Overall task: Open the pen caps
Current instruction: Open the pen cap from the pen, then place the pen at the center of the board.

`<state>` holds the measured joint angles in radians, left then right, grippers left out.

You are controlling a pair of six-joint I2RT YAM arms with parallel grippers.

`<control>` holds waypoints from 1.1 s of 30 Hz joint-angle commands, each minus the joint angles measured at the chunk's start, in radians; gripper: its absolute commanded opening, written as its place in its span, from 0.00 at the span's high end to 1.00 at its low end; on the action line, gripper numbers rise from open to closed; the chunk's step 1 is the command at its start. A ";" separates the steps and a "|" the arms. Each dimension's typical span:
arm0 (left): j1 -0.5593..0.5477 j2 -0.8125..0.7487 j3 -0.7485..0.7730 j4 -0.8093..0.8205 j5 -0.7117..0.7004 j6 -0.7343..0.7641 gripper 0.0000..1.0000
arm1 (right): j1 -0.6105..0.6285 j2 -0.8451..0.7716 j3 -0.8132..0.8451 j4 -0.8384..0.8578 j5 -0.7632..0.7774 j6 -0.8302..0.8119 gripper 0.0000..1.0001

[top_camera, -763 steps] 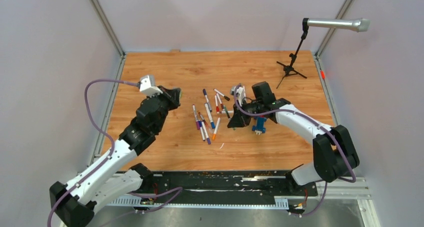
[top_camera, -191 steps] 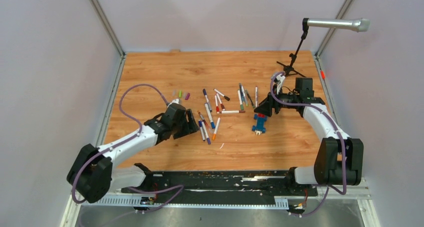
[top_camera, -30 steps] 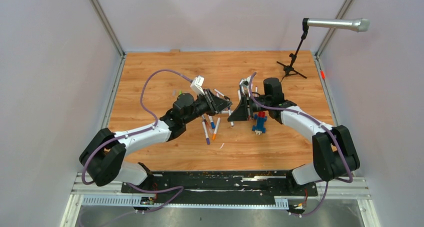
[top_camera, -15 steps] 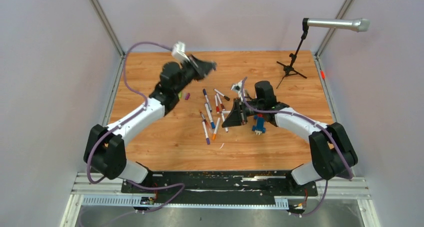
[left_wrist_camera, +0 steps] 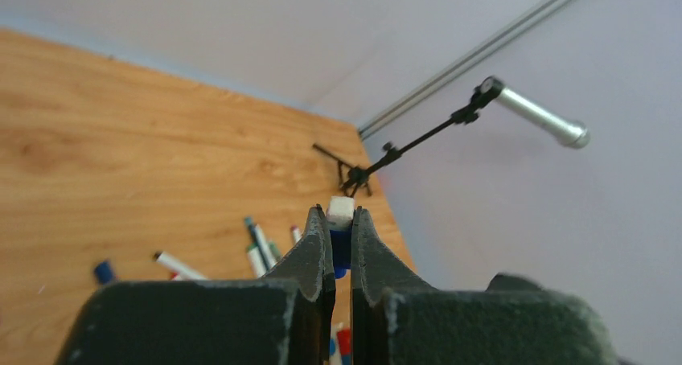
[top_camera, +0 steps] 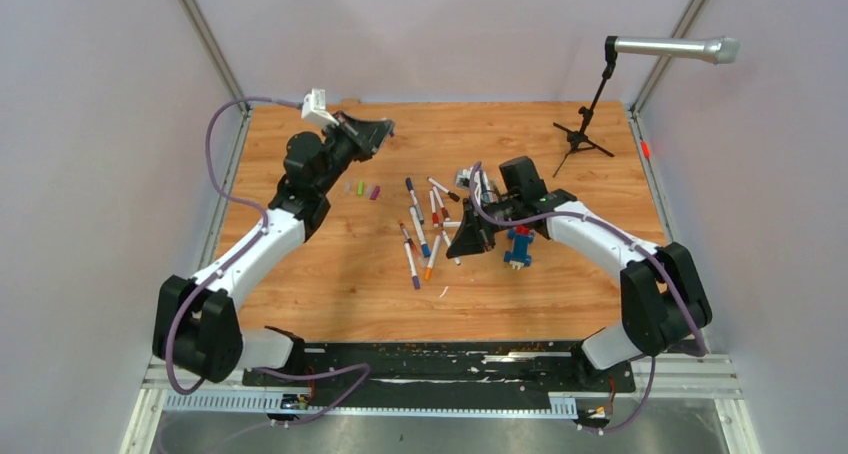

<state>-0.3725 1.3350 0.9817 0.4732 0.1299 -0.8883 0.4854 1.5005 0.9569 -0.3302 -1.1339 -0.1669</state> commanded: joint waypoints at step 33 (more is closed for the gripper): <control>0.075 -0.602 -0.608 -0.281 0.159 0.192 1.00 | -0.449 0.341 0.355 -0.136 0.714 -0.045 0.94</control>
<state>-0.3031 0.7414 0.3790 0.1879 0.2790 -0.7212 0.0360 1.7573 1.1942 -0.4278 -0.4274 -0.2440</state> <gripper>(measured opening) 0.042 0.095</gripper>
